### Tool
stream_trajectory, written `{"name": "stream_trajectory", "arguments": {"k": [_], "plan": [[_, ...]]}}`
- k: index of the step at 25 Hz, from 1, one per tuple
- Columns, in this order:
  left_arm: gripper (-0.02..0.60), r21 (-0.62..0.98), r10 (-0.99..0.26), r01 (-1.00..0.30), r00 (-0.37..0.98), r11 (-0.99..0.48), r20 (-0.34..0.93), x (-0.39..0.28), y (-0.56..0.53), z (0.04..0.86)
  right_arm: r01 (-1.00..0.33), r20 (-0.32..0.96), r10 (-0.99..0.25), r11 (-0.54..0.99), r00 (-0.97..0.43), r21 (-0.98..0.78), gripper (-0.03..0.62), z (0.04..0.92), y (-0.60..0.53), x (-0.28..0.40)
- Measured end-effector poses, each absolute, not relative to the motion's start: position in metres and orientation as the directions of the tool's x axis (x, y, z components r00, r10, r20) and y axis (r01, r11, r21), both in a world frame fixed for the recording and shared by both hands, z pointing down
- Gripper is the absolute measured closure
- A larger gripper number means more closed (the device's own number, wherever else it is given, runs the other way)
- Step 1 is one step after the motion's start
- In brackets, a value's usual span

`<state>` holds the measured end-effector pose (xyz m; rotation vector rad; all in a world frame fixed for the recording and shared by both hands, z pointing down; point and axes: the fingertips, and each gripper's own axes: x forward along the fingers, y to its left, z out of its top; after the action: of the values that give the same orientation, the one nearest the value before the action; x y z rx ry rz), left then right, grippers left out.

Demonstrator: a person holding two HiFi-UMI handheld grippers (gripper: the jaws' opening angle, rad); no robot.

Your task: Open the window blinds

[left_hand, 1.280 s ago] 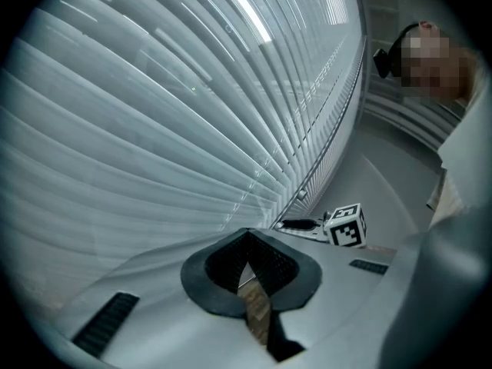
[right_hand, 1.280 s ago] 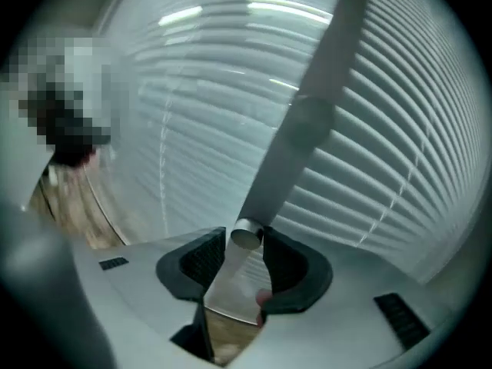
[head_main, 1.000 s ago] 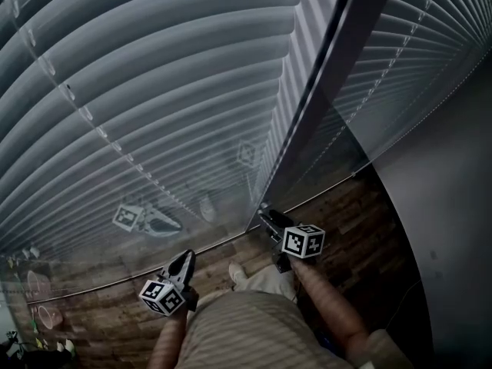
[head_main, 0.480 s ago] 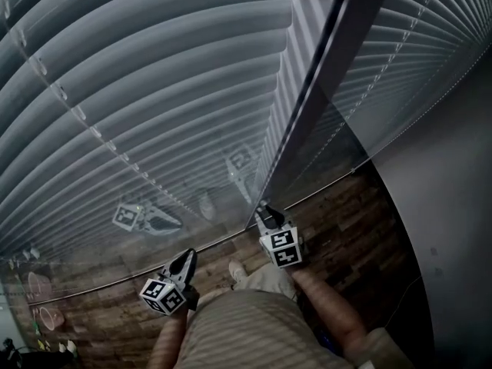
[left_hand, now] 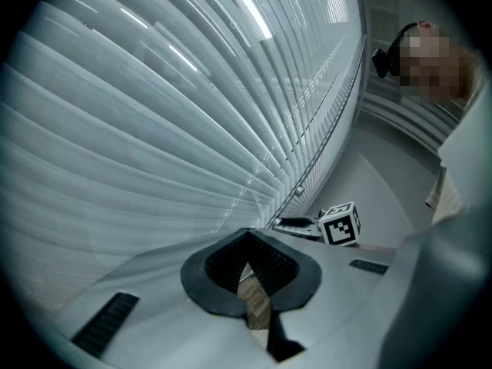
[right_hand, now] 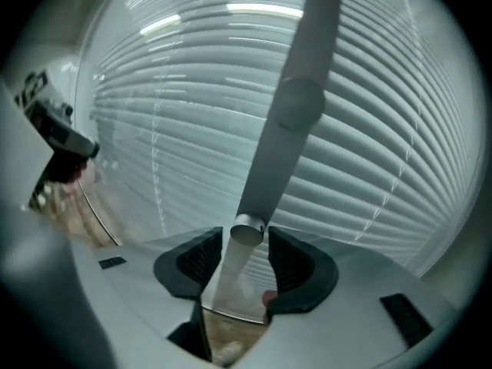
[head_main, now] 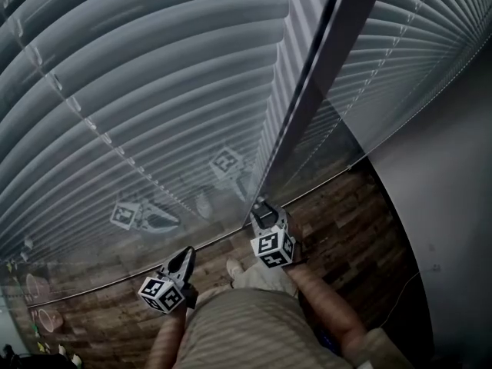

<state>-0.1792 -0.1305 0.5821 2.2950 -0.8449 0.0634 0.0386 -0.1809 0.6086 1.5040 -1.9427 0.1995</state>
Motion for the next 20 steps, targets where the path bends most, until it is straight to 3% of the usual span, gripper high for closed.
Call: {"name": "stream_trajectory", "arguments": {"k": [1, 2, 7, 13, 16, 18, 20], "plan": [[0.571, 0.584, -0.557, -0.589, 0.788, -0.559, 0.262, -0.179, -0.132, 0.582, -0.935, 0.581, -0.794, 0.321, -0.179, 0.151, 0.397, 0.609, -0.179, 0.038], [0.571, 0.582, -0.557, -0.589, 0.789, -0.561, 0.261, -0.179, -0.133, 0.581, -0.954, 0.570, -0.788, 0.299, -0.233, 0.025, 0.388, 0.610, -0.178, 0.040], [0.571, 0.570, -0.561, -0.592, 0.787, -0.569, 0.258, -0.176, -0.136, 0.576, -0.868, 0.468, -0.791, 0.154, -0.395, -0.472, 0.390, 0.609, -0.177, 0.053], [0.571, 0.566, -0.574, -0.605, 0.776, -0.560, 0.261, -0.174, -0.137, 0.574, -0.780, 0.428, -0.772, 0.137, -0.470, -0.610, 0.464, 0.609, -0.181, 0.043], [0.571, 0.565, -0.577, -0.610, 0.772, -0.556, 0.267, -0.175, -0.134, 0.576, -0.865, 0.477, -0.772, 0.184, -0.421, -0.467, 0.467, 0.608, -0.180, 0.038], [0.571, 0.565, -0.577, -0.613, 0.770, -0.553, 0.271, -0.176, -0.131, 0.579, -0.955, 0.567, -0.776, 0.286, -0.275, -0.072, 0.467, 0.607, -0.178, 0.032], [0.571, 0.566, -0.577, -0.615, 0.769, -0.549, 0.276, -0.176, -0.128, 0.581, -0.886, 0.589, -0.800, 0.348, -0.111, 0.306, 0.467, 0.607, -0.176, 0.027]]}}
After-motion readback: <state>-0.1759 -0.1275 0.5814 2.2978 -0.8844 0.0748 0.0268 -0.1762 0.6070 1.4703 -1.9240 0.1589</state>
